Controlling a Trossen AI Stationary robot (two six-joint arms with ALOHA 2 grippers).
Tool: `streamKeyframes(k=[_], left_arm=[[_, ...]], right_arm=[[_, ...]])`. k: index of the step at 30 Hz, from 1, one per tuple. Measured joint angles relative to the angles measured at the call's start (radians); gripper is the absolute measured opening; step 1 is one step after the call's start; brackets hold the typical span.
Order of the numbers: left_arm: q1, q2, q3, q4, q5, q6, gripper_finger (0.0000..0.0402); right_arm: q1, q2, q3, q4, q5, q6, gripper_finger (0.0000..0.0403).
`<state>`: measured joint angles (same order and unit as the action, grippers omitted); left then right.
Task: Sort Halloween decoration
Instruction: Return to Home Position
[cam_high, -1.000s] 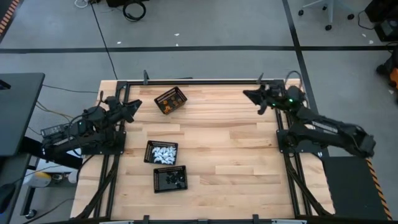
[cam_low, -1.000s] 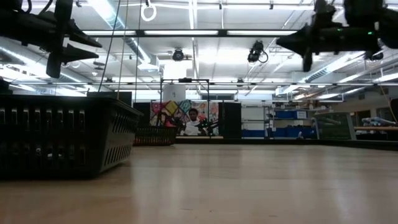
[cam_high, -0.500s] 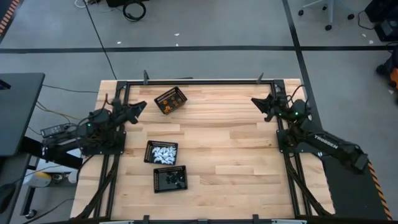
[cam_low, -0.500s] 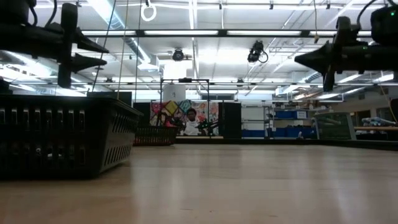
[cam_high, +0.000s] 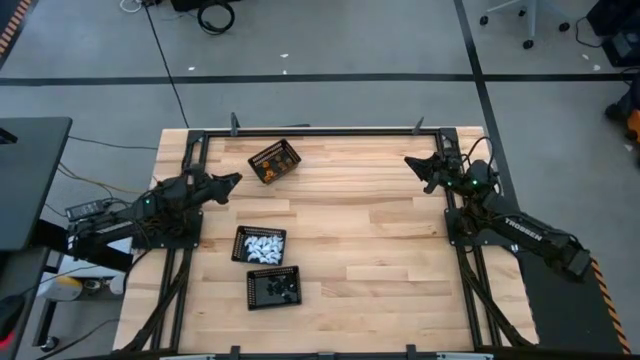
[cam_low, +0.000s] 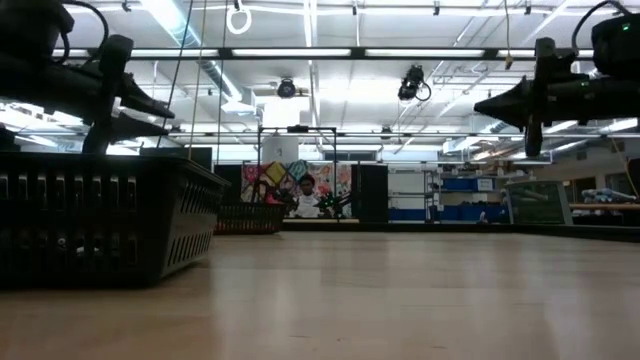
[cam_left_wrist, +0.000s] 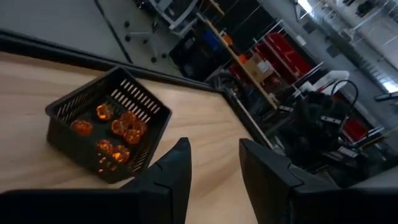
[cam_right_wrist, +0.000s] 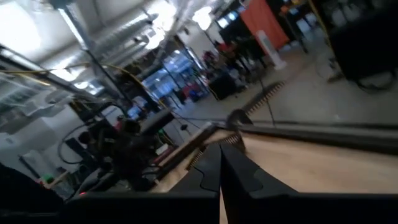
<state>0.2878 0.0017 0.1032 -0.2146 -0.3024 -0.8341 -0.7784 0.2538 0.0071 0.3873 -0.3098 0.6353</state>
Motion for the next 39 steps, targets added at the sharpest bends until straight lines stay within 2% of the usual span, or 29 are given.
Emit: streamKeyframes(k=[7,11,39], left_arm=[[0.0,0.005,0.001,-0.107,0.0,-0.013,0.0141],[0.0,0.005,0.002,-0.108,-0.001,0.031,0.0141],[0.0,0.005,0.002,-0.109,-0.003,0.062,0.0141]], right_arm=[[-0.001,0.002,0.0,-0.145,0.047,-0.017,0.0008],[-0.001,0.002,0.0,-0.219,0.048,-0.142,0.0009],[-0.001,0.002,0.0,-0.224,0.047,-0.16,0.0009]])
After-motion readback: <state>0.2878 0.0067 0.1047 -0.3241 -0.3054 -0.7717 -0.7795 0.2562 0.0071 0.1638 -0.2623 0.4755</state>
